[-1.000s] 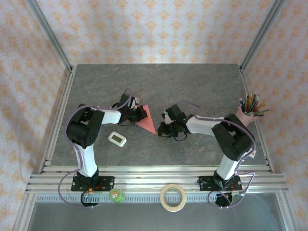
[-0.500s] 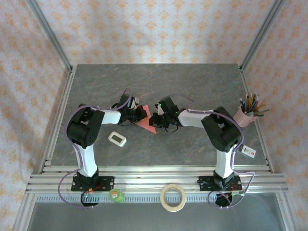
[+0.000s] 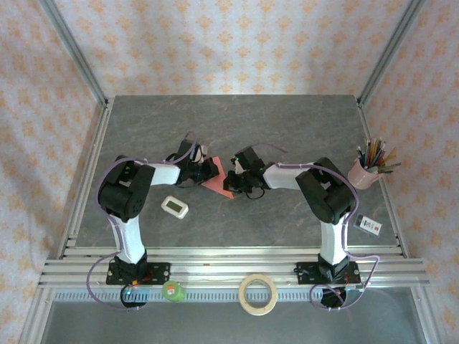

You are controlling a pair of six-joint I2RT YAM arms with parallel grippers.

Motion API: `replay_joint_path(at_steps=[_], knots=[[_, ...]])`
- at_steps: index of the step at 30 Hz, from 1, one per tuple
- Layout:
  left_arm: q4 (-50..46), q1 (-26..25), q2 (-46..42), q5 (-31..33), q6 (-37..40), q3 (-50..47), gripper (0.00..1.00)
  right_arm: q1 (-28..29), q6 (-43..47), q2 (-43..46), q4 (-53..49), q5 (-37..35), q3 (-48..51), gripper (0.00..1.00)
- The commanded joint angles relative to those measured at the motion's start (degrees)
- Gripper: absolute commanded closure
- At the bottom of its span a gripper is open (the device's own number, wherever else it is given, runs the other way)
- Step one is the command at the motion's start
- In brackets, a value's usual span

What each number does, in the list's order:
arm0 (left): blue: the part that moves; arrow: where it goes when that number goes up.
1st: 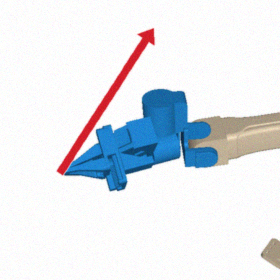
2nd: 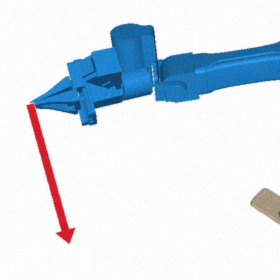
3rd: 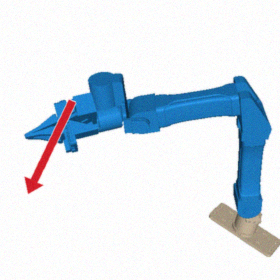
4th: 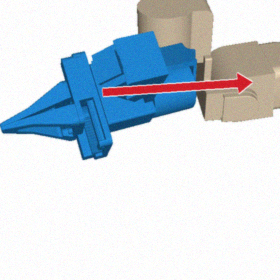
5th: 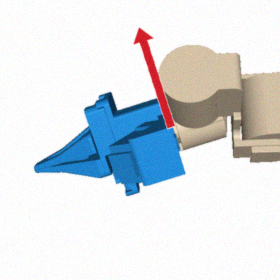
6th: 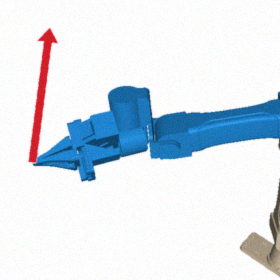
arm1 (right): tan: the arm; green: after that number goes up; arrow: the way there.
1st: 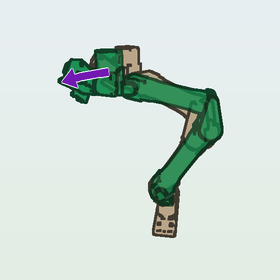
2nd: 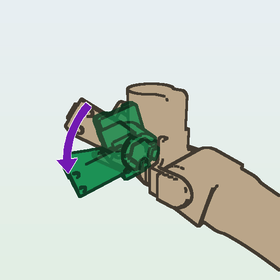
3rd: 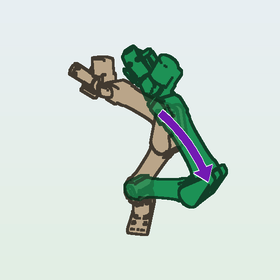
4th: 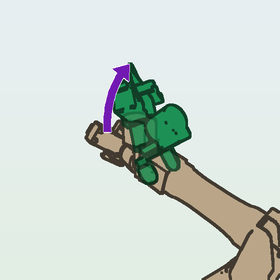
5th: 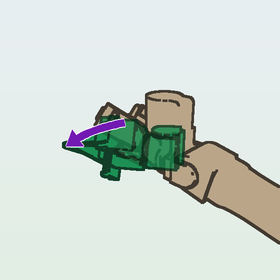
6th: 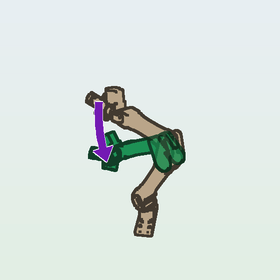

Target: Fold a paper plane with a square sheet of paper (pick it up from the middle)

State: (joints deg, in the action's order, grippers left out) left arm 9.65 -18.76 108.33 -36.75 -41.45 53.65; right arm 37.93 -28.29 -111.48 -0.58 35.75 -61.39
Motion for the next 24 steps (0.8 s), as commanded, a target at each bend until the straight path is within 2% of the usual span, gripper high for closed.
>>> replay_joint_path(at_steps=[1,7,14,19,24], knots=[[-1.7,-0.4,-5.1,1.2,2.5,1.3,0.96,-0.5,2.9,-1.1,-9.0,-5.7,3.7,1.0],[0.1,-0.3,-6.7,2.4,3.0,1.6,0.96,-0.8,1.9,-0.9,-7.0,-4.4,4.1,1.0],[4.7,-1.0,-5.7,-0.9,2.1,-2.4,0.96,-1.1,1.7,-1.6,-6.7,-3.9,4.2,1.0],[4.6,-2.3,-3.1,-2.1,2.8,-2.1,0.96,-1.4,1.7,-1.9,-6.6,-3.4,4.6,1.0],[2.9,-3.1,-0.6,-0.2,3.5,-0.6,0.96,-1.5,1.8,-2.2,-6.8,-3.5,5.0,1.0]])
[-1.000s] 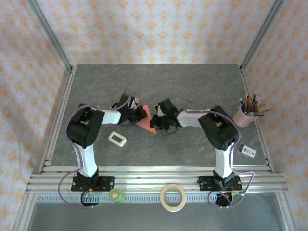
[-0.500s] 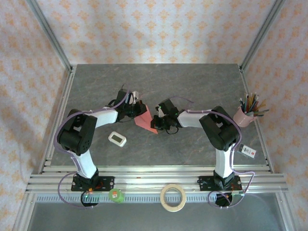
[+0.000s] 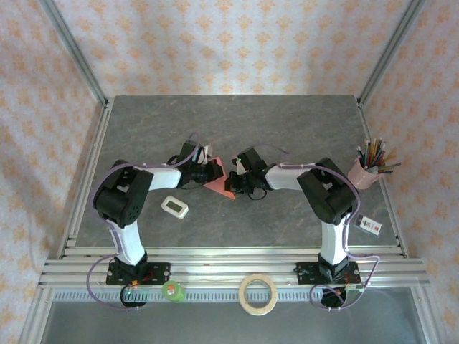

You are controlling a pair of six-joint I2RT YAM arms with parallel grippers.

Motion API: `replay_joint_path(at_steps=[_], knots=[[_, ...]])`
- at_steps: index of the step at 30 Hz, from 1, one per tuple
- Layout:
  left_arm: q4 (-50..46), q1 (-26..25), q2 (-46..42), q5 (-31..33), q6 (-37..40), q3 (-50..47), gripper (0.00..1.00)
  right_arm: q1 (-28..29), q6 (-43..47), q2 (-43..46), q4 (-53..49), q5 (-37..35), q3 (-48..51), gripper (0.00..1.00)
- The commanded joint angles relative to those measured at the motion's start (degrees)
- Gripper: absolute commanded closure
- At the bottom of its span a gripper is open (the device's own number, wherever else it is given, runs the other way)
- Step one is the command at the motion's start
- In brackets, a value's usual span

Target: Fold a paper plane with a square sheet of paper (pick it up from the middle)

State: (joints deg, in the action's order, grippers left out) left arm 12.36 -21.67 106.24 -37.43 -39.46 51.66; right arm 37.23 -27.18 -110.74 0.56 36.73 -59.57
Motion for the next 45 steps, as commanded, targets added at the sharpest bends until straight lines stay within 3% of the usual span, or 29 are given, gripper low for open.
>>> replay_joint_path(at_steps=[1,13,23,37,45], knots=[[0.0,-0.1,1.8,1.0,1.5,1.4,0.96,-0.8,0.6,-2.9,-8.1,-4.6,3.5,1.0],[-4.5,2.3,6.0,7.3,5.5,4.1,0.96,-1.1,1.6,-3.0,-10.1,-6.5,8.2,1.0],[-1.4,9.5,8.0,6.2,8.2,5.7,0.96,-1.6,1.9,-3.1,-10.2,-8.6,13.6,1.0],[-1.2,18.6,12.4,4.1,7.8,10.6,0.95,-1.7,1.3,-2.7,-10.1,-7.5,13.3,1.0],[-2.6,19.9,11.5,3.5,7.0,13.6,0.95,-1.6,-2.2,0.4,-4.4,-4.1,11.6,1.0]])
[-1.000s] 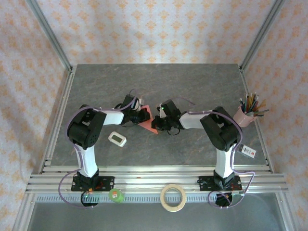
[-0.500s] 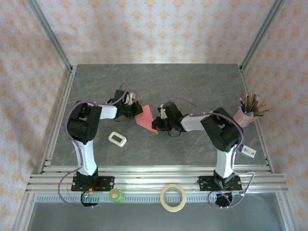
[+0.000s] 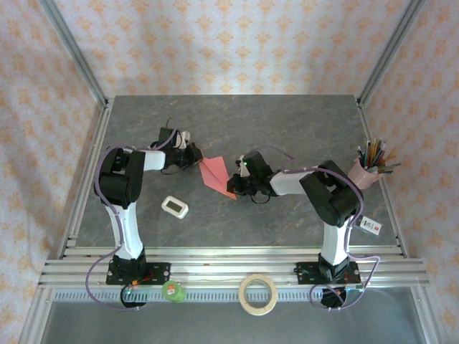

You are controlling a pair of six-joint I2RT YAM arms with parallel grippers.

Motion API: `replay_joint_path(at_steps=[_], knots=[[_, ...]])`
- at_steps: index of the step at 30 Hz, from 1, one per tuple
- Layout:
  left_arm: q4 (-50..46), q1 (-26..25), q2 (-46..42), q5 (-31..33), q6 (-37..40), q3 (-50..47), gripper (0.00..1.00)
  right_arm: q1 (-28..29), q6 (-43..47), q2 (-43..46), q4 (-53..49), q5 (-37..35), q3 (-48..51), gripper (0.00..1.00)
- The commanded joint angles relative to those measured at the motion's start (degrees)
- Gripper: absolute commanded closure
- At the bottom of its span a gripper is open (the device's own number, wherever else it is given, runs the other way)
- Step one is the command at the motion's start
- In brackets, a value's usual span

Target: Fold a paper plane with a square sheet of paper (pick it up from the middle)

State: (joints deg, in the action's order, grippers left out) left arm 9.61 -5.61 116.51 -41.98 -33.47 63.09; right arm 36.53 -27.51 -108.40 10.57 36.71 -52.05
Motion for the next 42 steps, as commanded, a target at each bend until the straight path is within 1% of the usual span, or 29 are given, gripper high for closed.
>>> replay_joint_path(at_steps=[1,2,3,5,9,11,13,16,18,21,26,30,32,36,42], knots=[[0.5,3.8,0.2,7.6,0.4,2.2,0.95,-0.9,-3.1,-0.7,-11.9,-3.5,3.5,0.99],[1.1,3.8,-0.8,7.2,0.2,2.0,0.95,-0.9,-4.2,0.3,-9.8,-2.7,2.9,0.98],[2.0,3.8,-2.4,6.9,-2.1,1.6,0.95,-0.8,-5.7,1.7,-6.9,-1.7,2.3,0.97],[3.6,3.8,-6.1,6.7,-4.4,0.2,0.91,-0.8,-8.6,4.1,-0.9,-0.6,1.3,0.94],[6.7,3.8,-15.3,8.0,-8.4,-5.7,0.79,-0.7,-10.9,8.5,8.2,-0.4,0.5,0.81],[8.0,3.8,-19.3,8.1,-9.8,-9.5,0.71,-0.9,-9.8,10.1,8.9,-2.3,0.5,0.74],[8.8,3.8,-23.3,8.0,-10.9,-13.9,0.63,-1.3,-7.9,11.5,7.6,-5.0,0.5,0.68],[7.2,3.8,-28.6,8.5,-11.0,-18.8,0.53,-2.7,-5.7,12.0,5.4,-7.8,0.5,0.63],[5.9,3.8,-32.1,8.6,-10.7,-21.7,0.49,-3.5,-4.1,11.6,5.2,-7.9,0.3,0.6],[3.3,3.8,-36.9,9.1,-9.8,-25.2,0.41,-4.4,-1.0,9.5,4.8,-5.6,-0.9,0.55],[-0.7,3.8,-42.9,10.1,-6.6,-28.1,0.17,-4.7,3.9,3.8,0.4,-2.3,-6.4,0.55],[-1.3,3.9,-45.8,10.8,-4.1,-29.2,0.04,-4.8,5.9,0.7,-1.5,-1.9,-9.2,0.56],[-1.5,3.8,-46.3,10.4,-3.3,-29.2,0.01,-4.8,6.7,-0.7,-2.3,-1.4,-10.6,0.58],[-1.7,3.8,-46.3,8.5,-1.9,-28.6,0.01,-4.8,6.9,-3.2,-1.9,0.8,-12.0,0.62],[-1.8,3.8,-46.0,6.9,-0.8,-28.1,0.01,-4.8,5.2,-4.6,0.5,2.8,-12.0,0.74]])
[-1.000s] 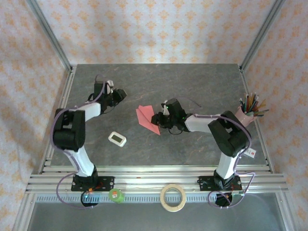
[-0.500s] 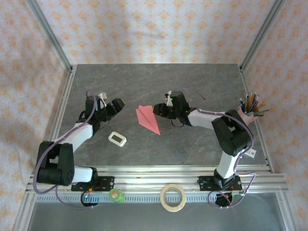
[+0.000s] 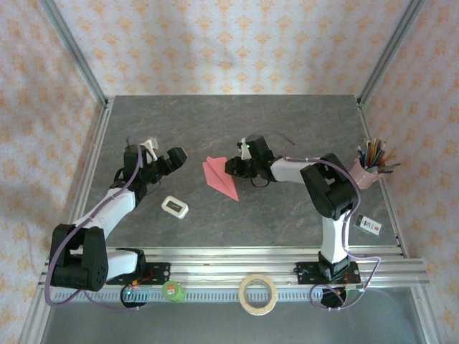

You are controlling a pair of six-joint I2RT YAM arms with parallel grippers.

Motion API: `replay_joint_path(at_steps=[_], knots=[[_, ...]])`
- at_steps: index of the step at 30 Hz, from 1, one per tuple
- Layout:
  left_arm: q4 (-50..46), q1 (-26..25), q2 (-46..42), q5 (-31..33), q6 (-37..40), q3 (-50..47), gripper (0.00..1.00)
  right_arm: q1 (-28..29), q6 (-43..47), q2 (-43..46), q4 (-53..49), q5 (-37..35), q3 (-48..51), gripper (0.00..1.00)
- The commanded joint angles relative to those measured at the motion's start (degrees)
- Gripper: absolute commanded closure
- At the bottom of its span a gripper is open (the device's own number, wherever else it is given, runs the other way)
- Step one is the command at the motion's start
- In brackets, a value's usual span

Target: Fold a paper plane with a square sheet of paper (pick it up from the middle)

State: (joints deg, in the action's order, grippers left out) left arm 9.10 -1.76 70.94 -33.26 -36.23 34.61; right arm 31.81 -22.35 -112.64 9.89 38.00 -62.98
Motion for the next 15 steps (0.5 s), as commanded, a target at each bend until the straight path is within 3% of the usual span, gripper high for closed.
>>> replay_joint_path(at_steps=[1,8,15], knots=[[-1.1,0.0,-0.4,-2.2,2.0,0.4,0.01,-0.1,-0.2,-0.4,1.4,1.6,-1.1,0.76],[0.3,0.0,0.5,-5.3,2.0,0.4,0.01,-0.1,-0.8,1.2,2.8,1.3,-0.9,0.92],[9.2,-1.1,1.5,-13.4,-3.8,-1.4,0.01,-0.1,-5.2,8.9,12.6,0.8,3.5,0.95]])
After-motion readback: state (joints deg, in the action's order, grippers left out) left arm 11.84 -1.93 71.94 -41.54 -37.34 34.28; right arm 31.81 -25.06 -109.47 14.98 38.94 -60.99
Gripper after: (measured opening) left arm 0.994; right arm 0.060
